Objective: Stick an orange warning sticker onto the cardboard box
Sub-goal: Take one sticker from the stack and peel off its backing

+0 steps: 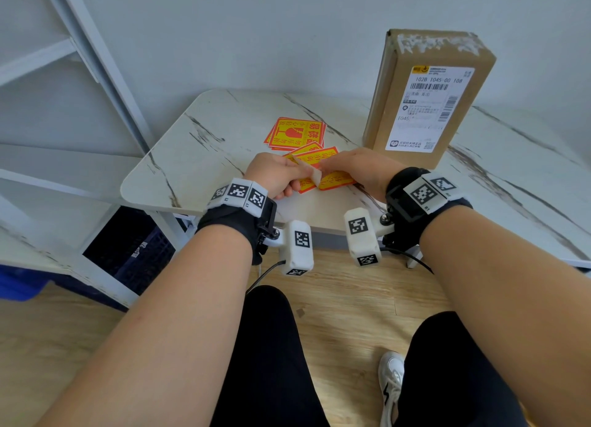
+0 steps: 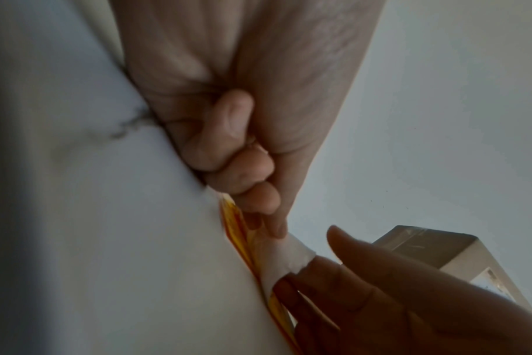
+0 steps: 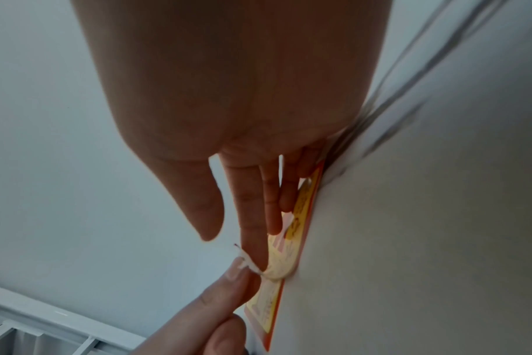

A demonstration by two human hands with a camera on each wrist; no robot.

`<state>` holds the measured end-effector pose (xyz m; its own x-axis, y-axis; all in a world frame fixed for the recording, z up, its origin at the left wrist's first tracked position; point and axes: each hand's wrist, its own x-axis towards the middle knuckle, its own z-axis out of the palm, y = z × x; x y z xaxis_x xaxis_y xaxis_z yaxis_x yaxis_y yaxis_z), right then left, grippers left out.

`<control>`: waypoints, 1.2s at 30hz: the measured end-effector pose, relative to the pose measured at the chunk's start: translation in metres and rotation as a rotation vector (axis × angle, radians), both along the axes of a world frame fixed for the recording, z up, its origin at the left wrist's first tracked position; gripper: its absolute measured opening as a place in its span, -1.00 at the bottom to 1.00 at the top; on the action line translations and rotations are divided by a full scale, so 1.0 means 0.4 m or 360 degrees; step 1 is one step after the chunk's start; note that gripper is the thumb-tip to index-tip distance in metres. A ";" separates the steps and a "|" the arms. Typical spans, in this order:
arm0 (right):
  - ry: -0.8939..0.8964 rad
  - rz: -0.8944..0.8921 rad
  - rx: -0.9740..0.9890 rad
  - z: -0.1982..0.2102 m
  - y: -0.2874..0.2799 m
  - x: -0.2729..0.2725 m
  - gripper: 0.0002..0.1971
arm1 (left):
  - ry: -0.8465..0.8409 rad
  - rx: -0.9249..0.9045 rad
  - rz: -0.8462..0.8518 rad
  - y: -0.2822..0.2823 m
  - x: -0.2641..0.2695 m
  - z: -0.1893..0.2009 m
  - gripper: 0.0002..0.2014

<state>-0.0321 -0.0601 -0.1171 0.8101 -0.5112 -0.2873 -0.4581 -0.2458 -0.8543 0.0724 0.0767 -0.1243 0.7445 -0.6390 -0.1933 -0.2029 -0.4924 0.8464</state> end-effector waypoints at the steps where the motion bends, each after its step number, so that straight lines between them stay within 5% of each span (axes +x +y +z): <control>1: -0.0013 0.0031 -0.0035 -0.002 -0.002 0.001 -0.75 | 0.0002 0.0001 -0.0003 0.000 0.000 0.000 -0.73; 8: 0.0026 0.0097 -0.0280 0.003 -0.003 -0.010 -0.95 | -0.0009 0.0005 -0.0016 -0.001 -0.002 -0.001 -0.75; 20: -0.0020 0.0160 -0.0335 -0.002 -0.006 -0.024 -0.77 | 0.0106 -0.0035 -0.0020 0.001 -0.003 0.009 -0.65; 36: -0.0077 0.0193 -0.0302 -0.004 0.002 -0.029 -0.81 | 0.0189 -0.0127 0.0018 0.005 -0.001 0.005 -0.62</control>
